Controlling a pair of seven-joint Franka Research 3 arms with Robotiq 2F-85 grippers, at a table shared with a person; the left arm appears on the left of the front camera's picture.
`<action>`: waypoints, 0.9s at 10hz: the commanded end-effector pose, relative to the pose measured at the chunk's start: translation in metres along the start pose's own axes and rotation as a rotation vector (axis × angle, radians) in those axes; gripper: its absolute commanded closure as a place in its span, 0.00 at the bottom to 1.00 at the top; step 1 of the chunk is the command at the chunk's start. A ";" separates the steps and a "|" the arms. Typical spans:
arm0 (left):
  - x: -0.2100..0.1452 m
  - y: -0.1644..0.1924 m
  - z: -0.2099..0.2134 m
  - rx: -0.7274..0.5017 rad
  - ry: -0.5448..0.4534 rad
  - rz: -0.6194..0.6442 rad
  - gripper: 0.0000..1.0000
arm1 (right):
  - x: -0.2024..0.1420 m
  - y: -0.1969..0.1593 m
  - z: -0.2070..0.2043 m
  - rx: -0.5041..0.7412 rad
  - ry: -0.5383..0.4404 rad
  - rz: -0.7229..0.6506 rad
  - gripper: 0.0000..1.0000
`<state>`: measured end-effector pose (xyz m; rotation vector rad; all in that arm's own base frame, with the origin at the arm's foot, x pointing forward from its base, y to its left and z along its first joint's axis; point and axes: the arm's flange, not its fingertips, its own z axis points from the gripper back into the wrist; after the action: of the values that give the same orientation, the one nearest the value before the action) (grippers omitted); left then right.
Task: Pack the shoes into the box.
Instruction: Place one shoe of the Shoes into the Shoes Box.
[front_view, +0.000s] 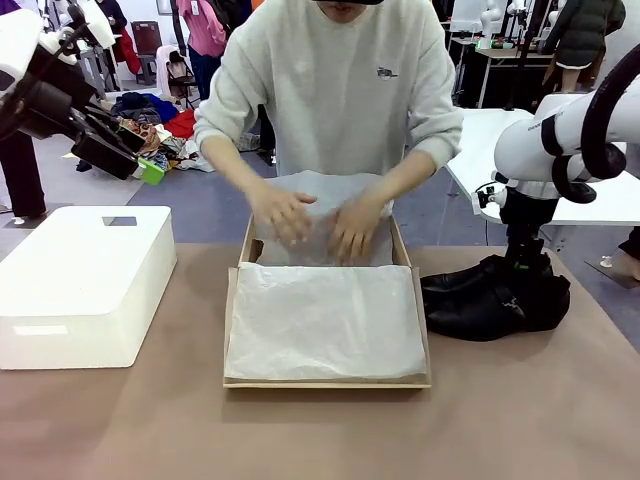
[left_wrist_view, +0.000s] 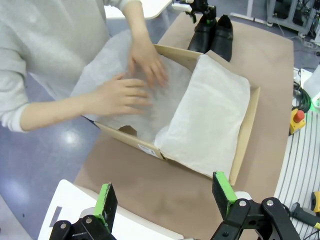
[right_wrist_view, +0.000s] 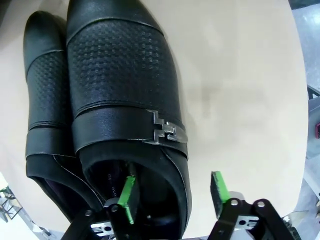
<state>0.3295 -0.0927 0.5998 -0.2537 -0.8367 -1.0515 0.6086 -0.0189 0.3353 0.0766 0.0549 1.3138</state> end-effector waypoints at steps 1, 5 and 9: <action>-0.001 0.001 0.000 -0.011 -0.009 -0.007 0.00 | 0.001 -0.009 0.005 0.013 0.046 -0.005 0.63; -0.001 0.001 0.000 -0.011 -0.009 -0.007 0.00 | 0.000 -0.011 0.006 0.017 0.038 -0.013 1.00; -0.001 0.001 0.000 -0.011 -0.009 -0.007 0.00 | -0.002 -0.013 0.008 0.031 0.006 -0.004 1.00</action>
<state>0.3295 -0.0927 0.5998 -0.2537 -0.8367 -1.0515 0.6152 -0.0244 0.3386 0.0771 0.0720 1.3134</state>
